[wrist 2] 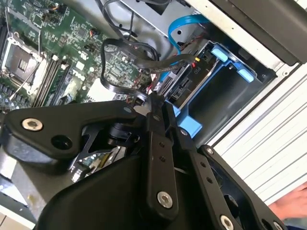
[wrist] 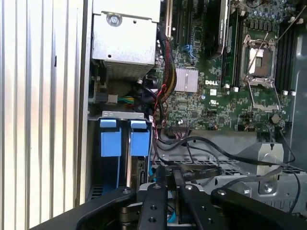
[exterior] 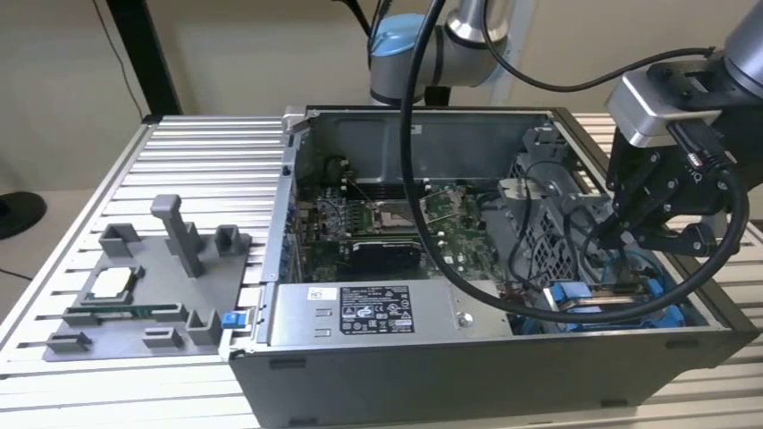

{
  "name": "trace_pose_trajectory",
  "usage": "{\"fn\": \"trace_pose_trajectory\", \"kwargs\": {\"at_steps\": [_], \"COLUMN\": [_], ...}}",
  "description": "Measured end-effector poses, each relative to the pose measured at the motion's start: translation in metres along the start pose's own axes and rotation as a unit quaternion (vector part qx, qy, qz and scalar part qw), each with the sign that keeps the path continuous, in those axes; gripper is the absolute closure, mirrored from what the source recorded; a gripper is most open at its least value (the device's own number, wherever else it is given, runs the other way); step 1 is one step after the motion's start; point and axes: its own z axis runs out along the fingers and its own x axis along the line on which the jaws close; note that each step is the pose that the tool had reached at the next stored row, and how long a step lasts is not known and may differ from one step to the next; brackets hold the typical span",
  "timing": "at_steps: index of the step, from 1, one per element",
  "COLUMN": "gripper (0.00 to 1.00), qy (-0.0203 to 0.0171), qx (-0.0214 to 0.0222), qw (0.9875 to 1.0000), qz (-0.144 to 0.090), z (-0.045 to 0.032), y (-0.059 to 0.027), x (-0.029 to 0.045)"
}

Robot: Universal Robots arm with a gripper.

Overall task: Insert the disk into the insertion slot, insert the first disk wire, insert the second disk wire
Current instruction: 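Insert the second disk wire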

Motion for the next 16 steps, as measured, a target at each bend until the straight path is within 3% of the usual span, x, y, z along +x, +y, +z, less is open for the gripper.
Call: {"fn": "trace_pose_trajectory", "kwargs": {"at_steps": [2, 4, 6, 16], "gripper": [1.0, 1.0, 1.0, 1.0], "qy": [0.0, 0.0, -0.0003, 0.0003], "qx": [-0.0029, -0.0032, -0.0108, -0.0118], "qw": [1.0, 1.0, 0.9999, 0.9999], "qz": [0.001, 0.001, 0.002, 0.002], "z": [0.0, 0.0, 0.0, 0.0007], "y": [-0.0001, 0.0, -0.0001, -0.0001], "x": [0.0, 0.0, 0.0, 0.0002]}}
